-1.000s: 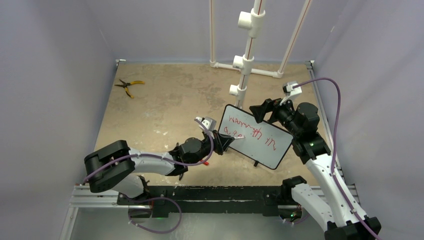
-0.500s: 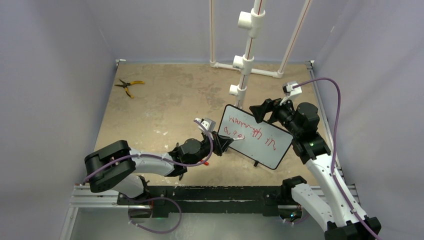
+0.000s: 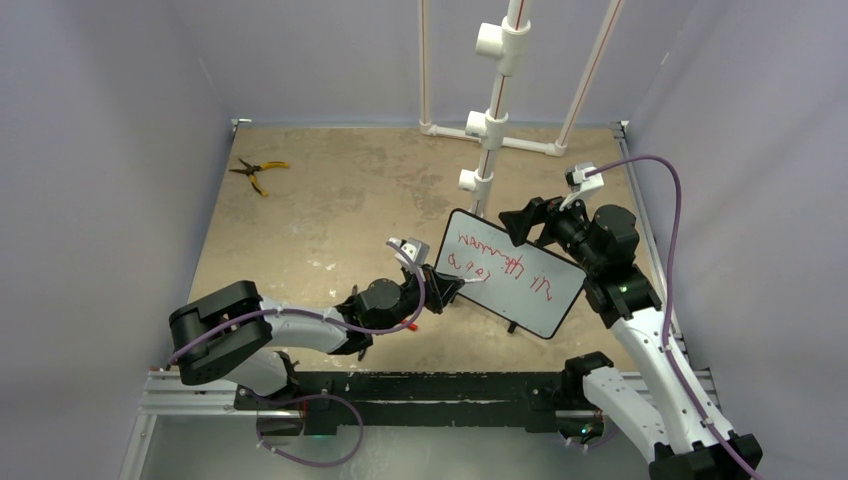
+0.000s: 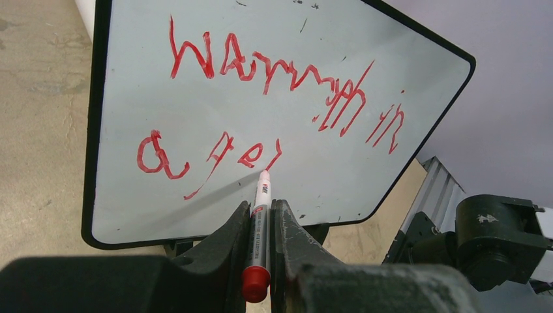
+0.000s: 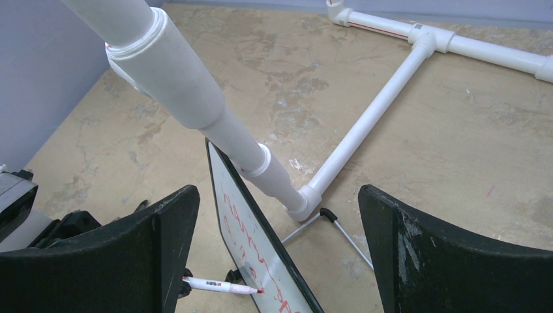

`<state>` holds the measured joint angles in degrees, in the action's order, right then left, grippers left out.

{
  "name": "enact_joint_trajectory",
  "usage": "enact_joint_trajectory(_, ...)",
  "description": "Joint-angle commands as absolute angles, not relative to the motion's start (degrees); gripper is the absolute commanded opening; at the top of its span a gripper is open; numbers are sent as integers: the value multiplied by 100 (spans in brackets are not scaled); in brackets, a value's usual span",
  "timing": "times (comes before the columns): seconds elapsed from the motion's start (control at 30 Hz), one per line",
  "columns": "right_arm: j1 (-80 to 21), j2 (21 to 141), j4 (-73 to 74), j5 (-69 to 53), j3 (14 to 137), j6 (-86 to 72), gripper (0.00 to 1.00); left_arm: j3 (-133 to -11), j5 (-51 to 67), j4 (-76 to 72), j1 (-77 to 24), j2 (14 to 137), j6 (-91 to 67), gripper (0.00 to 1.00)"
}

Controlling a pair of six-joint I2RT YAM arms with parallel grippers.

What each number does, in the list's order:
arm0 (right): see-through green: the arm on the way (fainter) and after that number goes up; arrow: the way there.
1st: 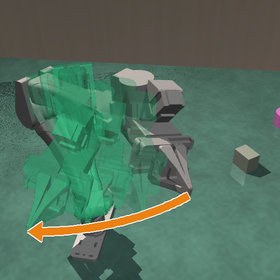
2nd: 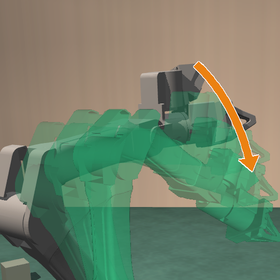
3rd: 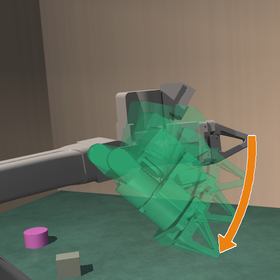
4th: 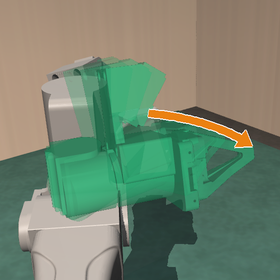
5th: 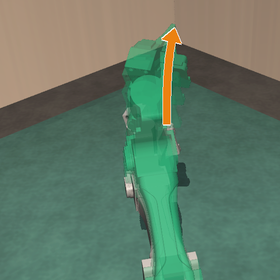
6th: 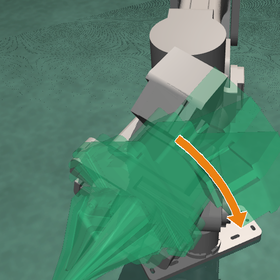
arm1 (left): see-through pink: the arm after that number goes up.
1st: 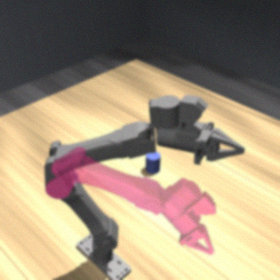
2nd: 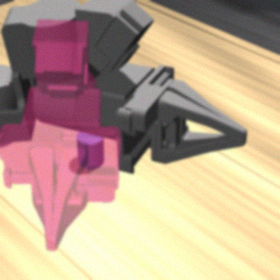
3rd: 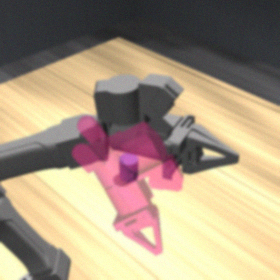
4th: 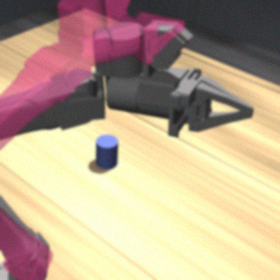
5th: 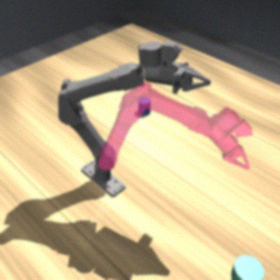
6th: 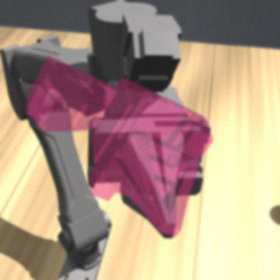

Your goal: Write a sentence on the whiteboard

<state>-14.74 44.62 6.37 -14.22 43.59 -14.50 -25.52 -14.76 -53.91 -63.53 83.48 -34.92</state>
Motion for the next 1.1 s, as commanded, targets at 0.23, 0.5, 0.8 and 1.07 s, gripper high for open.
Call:
enact_joint_trajectory(0.23, -1502, 4465, 519, -1371, 4386, -1389, 94, -2967, -1583, -5554, -6354, 8309, -3311, 0)
enact_joint_trajectory(0.5, -1502, 4463, 527, -1371, 4394, -1383, 94, -3042, -1485, -5566, -6354, 8433, -3323, 0)
enact_joint_trajectory(0.8, -1503, 4472, 526, -1371, 4395, -1380, 94, -3036, -1370, -5648, -6379, 8560, -3387, 0)
enact_joint_trajectory(1.07, -1501, 4471, 519, -1371, 4395, -1380, 94, -2872, -1407, -5634, -6405, 8553, -3461, 0)
